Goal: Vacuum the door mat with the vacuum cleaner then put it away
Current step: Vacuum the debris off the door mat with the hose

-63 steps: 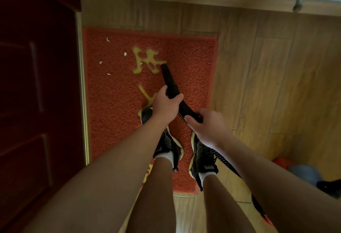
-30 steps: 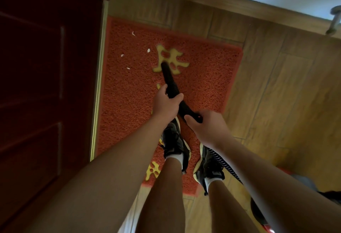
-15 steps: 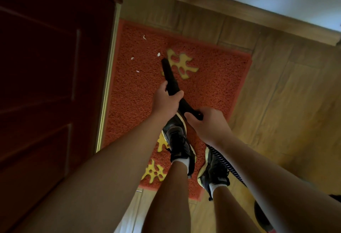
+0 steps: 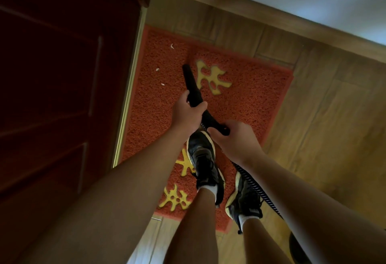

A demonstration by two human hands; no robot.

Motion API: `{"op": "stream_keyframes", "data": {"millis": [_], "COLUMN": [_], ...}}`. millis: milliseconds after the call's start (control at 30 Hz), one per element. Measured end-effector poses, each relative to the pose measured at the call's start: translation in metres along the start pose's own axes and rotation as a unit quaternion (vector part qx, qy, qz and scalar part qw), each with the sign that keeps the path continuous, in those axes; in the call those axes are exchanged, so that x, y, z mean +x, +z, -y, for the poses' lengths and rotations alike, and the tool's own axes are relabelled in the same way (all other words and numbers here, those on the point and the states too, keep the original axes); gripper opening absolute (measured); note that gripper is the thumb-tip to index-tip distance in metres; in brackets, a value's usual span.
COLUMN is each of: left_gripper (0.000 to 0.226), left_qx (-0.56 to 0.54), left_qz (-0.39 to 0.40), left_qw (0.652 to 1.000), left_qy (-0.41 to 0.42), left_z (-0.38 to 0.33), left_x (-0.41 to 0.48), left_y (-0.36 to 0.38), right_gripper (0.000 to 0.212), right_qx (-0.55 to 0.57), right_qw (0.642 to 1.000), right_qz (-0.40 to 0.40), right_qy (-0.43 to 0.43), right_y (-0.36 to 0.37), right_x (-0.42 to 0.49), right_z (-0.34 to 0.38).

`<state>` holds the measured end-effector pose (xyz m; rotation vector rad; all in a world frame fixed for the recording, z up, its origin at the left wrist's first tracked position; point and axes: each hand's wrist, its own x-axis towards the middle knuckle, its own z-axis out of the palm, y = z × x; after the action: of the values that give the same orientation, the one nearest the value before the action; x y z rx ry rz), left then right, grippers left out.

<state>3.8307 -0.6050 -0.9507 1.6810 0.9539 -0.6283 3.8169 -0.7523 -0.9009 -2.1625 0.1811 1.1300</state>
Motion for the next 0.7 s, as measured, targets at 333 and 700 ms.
{"op": "stream_keyframes", "data": {"millis": [333,700], "left_gripper": [0.057,0.05], "left_qx": [-0.013,-0.016], "left_qz": [-0.021,-0.032], "left_qw": [1.0,0.999], "left_qy": [0.005,0.014], "left_z": [-0.014,-0.021], "left_x": [0.017,0.035], "left_y": [-0.008,-0.02], "right_gripper": [0.037,0.035], "right_qx": [-0.011,-0.017], "right_qw": [1.0,1.0], "right_qz": [0.004,0.004], "right_qy": [-0.011,-0.008], "right_y": [-0.008,-0.009], "right_x": [0.019,0.038], "right_z": [0.017,0.032]}}
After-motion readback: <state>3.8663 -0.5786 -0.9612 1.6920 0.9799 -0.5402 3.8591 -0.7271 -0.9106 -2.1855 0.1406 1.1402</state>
